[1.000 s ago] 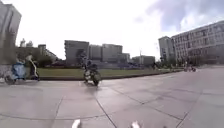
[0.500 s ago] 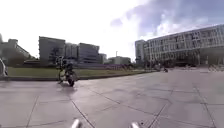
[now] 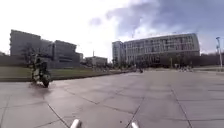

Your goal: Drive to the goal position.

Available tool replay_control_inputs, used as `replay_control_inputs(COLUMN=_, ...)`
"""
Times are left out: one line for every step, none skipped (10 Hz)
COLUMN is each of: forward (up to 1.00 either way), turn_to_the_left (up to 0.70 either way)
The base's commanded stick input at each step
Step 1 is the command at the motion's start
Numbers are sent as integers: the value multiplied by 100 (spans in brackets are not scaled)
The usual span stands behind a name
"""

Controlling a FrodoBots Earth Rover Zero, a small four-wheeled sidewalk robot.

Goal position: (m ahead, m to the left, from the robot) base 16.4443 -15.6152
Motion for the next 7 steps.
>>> replay_control_inputs(forward=100, turn_to_the_left=0)
replay_control_inputs(forward=100, turn_to_the_left=0)
replay_control_inputs(forward=100, turn_to_the_left=-4)
replay_control_inputs(forward=100, turn_to_the_left=-23)
replay_control_inputs(forward=100, turn_to_the_left=0)
replay_control_inputs(forward=100, turn_to_the_left=-3)
replay_control_inputs(forward=100, turn_to_the_left=-15)
